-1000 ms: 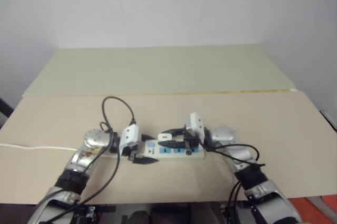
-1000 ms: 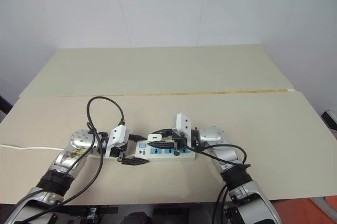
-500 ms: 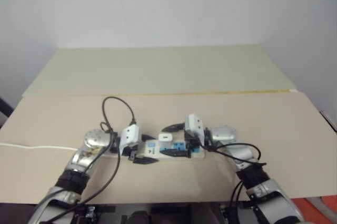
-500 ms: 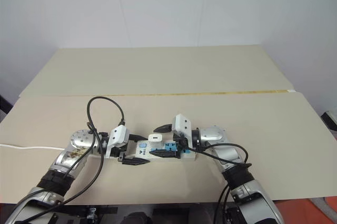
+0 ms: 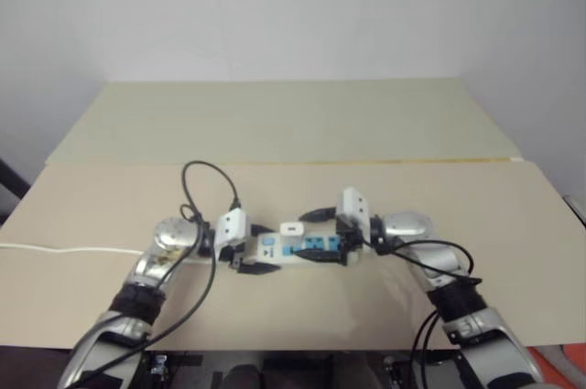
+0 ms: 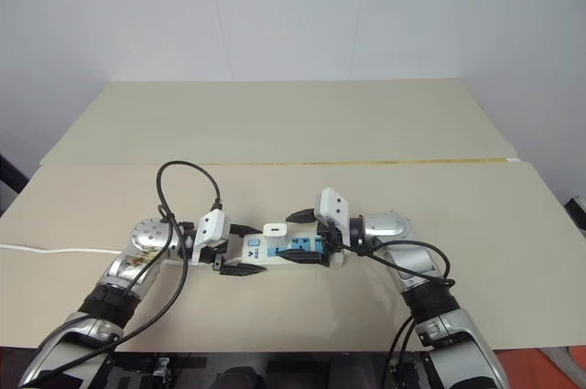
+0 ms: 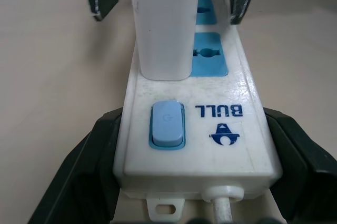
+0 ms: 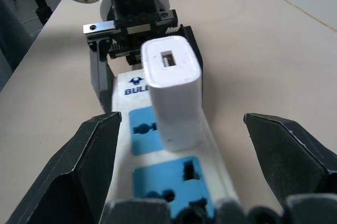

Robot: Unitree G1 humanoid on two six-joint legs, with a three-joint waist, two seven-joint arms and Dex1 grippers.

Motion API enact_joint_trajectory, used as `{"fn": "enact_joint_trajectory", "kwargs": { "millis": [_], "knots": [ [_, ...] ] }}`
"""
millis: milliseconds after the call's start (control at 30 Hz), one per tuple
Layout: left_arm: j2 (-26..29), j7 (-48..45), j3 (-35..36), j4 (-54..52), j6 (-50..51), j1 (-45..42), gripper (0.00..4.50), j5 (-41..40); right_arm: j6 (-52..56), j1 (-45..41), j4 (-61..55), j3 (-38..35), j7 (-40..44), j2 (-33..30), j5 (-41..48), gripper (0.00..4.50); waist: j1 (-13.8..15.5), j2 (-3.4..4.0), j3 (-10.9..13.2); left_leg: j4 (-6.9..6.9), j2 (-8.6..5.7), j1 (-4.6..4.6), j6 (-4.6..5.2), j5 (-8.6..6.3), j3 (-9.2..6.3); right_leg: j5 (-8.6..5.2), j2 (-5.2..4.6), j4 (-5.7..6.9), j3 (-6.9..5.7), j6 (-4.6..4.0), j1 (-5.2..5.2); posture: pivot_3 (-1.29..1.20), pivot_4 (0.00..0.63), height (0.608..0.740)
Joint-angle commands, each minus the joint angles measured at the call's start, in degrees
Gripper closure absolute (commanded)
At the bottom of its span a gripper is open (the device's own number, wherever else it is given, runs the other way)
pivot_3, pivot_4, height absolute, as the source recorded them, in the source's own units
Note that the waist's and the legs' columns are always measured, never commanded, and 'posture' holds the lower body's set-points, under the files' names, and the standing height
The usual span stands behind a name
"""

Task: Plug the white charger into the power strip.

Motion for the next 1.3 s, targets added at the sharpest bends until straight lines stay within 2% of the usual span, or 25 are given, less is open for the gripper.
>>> {"fn": "enact_joint_trajectory", "kwargs": {
  "millis": [33, 133, 167, 267, 500, 633, 800, 1033, 1300],
  "knots": [
    [-0.04, 1.14, -0.91, 3.49, -0.46, -0.75, 1.21, 3.2, 0.67, 0.15, -3.37, -1.89, -0.14, -0.47, 1.49, 0.05, 0.03, 0.0, 0.0, 0.0, 0.0, -0.01, 0.0, 0.0, -0.01, 0.0, 0.0, 0.0, 0.0, 0.0, 0.0, 0.0, 0.15, 0.74],
    [0.04, -0.07, -1.19, 3.71, -0.21, -1.47, 1.21, 2.93, 1.15, 0.73, -4.55, -2.28, -0.34, -0.74, 1.68, 0.05, 0.04, -0.01, 0.01, 0.0, 0.0, -0.01, 0.0, 0.0, -0.01, 0.0, 0.0, -0.01, -0.01, 0.0, 0.01, 0.0, 0.15, 0.74],
    [0.28, -0.79, -1.37, 3.6, -0.05, -1.7, 0.65, 2.88, 1.25, 0.85, -4.81, -2.39, -0.37, -0.82, 1.72, 0.0, 0.02, -0.01, 0.01, 0.0, 0.0, -0.02, 0.0, 0.0, -0.01, 0.0, 0.0, -0.01, -0.02, 0.01, 0.01, 0.0, 0.15, 0.74],
    [0.75, -2.6, -1.2, 2.86, 0.79, -2.2, 0.03, 2.42, 1.74, 1.07, -5.54, -2.86, -0.45, -1.09, 2.01, 0.0, -0.15, -0.01, 0.05, 0.0, 0.0, -0.12, 0.0, 0.0, -0.01, 0.0, 0.01, -0.01, -0.01, 0.01, -0.1, 0.0, 0.15, 0.74],
    [2.0, -3.95, 0.89, 0.67, -0.83, -2.82, 0.03, 1.62, 2.27, 0.77, -5.52, -4.01, -0.04, -1.27, 2.11, 0.0, -0.22, -0.02, 0.09, -0.05, 0.01, -0.33, 0.0, 0.0, -0.01, 0.0, 0.02, -0.02, -0.01, 0.0, -0.35, 0.0, 0.15, 0.74],
    [6.58, -8.15, 3.42, -6.21, 2.34, -1.41, 0.03, -2.77, 2.42, 0.77, -5.74, -4.88, 0.38, -2.1, 2.5, 0.0, -0.41, -0.06, 0.14, -0.06, 0.02, -0.67, -0.05, 0.03, 0.01, 0.01, 0.02, 0.07, 0.03, -0.01, -0.86, 0.0, 0.15, 0.74],
    [12.02, -10.58, 7.15, -11.94, 4.65, -0.17, 0.03, -6.4, 2.71, 1.25, -6.92, -6.71, 1.57, -4.97, 3.86, 0.0, -0.29, -0.03, 0.17, -0.12, 0.04, -0.82, -0.07, 0.05, 0.01, 0.01, 0.02, 0.08, 0.0, -0.01, -0.97, 0.0, 0.15, 0.74],
    [18.39, -11.82, 12.45, -16.18, 8.48, 0.02, 0.03, -10.56, 4.42, 3.13, -10.4, -12.74, 3.52, -12.76, 7.38, 0.0, 0.11, -0.02, 0.29, -0.1, 0.04, -1.09, -0.07, 0.05, 0.01, 0.01, -0.01, -0.01, -0.06, 0.01, -1.09, 0.0, 0.15, 0.74],
    [22.78, -12.77, 16.15, -18.12, 9.4, 3.27, 0.03, -11.93, 4.32, 8.45, -11.05, -19.97, 5.79, -22.12, 9.53, 0.0, -0.03, -0.05, 0.35, -0.1, 0.05, -1.19, -0.07, 0.04, 0.03, 0.0, -0.01, -0.09, -0.11, 0.02, -1.11, 0.0, 0.15, 0.74]
  ]
}}
